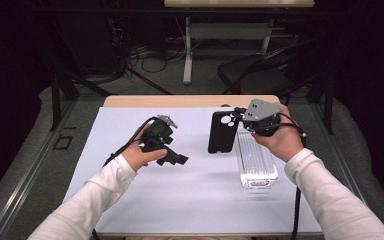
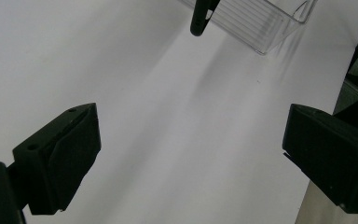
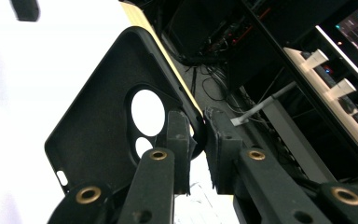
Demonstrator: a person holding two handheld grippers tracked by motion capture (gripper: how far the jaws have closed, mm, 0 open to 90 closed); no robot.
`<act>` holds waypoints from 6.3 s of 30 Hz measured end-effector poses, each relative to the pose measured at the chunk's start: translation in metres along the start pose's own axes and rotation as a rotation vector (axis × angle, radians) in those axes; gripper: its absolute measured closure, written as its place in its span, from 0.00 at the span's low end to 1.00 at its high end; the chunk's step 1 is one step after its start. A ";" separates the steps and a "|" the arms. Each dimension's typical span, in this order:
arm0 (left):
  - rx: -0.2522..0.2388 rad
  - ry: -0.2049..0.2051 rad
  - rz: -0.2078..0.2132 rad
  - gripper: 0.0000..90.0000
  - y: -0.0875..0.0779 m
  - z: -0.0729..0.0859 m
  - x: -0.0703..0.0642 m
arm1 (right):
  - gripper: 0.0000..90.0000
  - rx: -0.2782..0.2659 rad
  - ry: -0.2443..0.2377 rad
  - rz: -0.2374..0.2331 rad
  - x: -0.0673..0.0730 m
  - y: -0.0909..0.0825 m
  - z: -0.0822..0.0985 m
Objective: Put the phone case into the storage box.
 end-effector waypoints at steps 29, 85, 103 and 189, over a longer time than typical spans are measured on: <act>-0.035 0.003 0.001 0.02 -0.009 0.002 -0.003 | 0.90 0.027 0.042 0.088 -0.036 -0.008 0.019; -0.035 -0.023 -0.003 0.02 -0.013 0.009 0.010 | 0.90 0.113 -0.023 0.205 -0.079 0.026 0.057; -0.035 -0.037 -0.007 0.02 -0.014 0.013 0.013 | 0.90 0.141 -0.083 0.241 -0.076 0.065 0.069; -0.035 -0.044 -0.019 0.02 -0.018 0.018 0.020 | 0.42 0.182 -0.012 0.309 -0.073 0.087 0.086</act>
Point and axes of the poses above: each handheld gripper's, and its own axes: y roughly forward along the jaws, z roughly out of its underside, x roughly to its left, the point moved 3 cm from there along y, roughly forward along the jaws, and after that the axes turned 14 degrees about x, right-handed, at the moved point
